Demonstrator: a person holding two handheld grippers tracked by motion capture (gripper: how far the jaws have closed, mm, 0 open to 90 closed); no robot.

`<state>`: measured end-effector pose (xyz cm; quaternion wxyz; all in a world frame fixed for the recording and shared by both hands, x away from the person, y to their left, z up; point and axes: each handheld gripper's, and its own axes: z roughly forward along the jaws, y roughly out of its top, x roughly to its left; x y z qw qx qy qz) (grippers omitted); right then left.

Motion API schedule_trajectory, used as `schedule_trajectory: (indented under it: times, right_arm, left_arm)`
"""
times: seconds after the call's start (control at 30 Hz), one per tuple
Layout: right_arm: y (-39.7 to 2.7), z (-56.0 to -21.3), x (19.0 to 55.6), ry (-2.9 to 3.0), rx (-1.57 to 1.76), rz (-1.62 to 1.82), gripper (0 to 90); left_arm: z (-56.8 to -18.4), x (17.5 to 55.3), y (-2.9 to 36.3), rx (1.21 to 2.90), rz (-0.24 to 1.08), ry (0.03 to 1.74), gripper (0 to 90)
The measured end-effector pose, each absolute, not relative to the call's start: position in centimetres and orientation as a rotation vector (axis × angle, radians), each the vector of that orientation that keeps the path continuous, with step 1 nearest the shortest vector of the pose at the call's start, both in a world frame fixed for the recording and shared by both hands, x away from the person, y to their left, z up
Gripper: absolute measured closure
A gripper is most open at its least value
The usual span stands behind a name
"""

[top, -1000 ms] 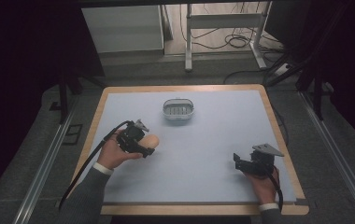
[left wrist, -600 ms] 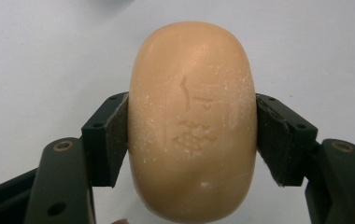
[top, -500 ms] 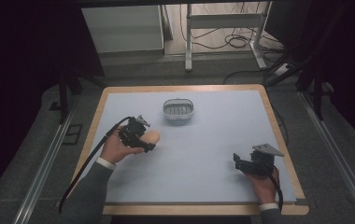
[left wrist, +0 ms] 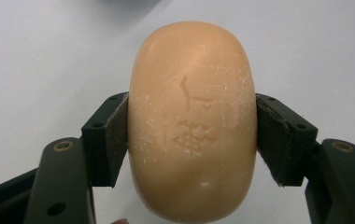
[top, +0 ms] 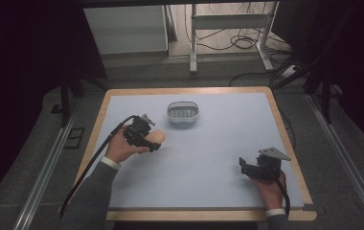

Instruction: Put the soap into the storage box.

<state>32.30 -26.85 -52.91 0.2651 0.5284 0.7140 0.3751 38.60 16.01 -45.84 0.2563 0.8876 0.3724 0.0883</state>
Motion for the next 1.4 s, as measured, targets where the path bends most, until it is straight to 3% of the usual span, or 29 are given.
schedule_trajectory:
  times: [1.4]
  right_arm:
    - [-26.8, -52.9, 32.3, 1.932, 1.43, 1.014, 8.3]
  left_arm:
    - [-43.5, 41.4, 14.6, 2.393, 0.235, 0.981, 32.5]
